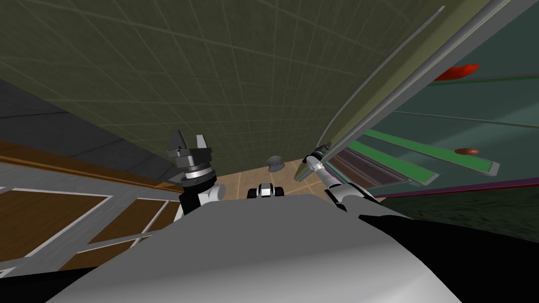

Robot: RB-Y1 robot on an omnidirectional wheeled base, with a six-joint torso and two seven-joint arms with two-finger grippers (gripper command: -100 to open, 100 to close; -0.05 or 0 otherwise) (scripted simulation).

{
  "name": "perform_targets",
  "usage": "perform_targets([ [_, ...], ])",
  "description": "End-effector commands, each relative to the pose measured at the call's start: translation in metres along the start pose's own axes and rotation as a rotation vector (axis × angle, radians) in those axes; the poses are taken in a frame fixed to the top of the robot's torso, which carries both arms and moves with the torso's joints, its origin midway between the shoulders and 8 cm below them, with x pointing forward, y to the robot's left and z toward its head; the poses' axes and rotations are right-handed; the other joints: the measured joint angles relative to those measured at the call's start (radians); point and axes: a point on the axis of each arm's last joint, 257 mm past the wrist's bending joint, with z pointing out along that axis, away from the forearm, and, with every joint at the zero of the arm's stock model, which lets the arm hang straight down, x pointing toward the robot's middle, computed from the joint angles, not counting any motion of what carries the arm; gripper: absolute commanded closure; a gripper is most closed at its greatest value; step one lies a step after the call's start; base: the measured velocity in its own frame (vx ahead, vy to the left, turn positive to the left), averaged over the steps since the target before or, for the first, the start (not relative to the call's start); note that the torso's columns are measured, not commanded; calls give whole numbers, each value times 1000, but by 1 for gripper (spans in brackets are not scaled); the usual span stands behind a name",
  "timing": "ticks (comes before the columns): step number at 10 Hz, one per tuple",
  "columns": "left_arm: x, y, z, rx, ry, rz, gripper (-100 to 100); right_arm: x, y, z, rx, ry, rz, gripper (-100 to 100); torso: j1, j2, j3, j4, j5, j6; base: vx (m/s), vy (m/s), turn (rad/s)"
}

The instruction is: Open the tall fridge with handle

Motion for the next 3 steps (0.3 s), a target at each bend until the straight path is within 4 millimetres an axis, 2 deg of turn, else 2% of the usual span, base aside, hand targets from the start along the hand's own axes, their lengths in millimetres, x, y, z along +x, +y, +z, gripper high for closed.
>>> perform_targets([
  [1,0,0,0,0,0,0,0,0,0,0,0,0,0,0,0,0,0,0,0,0,0,0,0],
  [3,0,0,0,0,0,0,0,0,0,0,0,0,0,0,3,1,0,0,0,0,0,0,0],
])
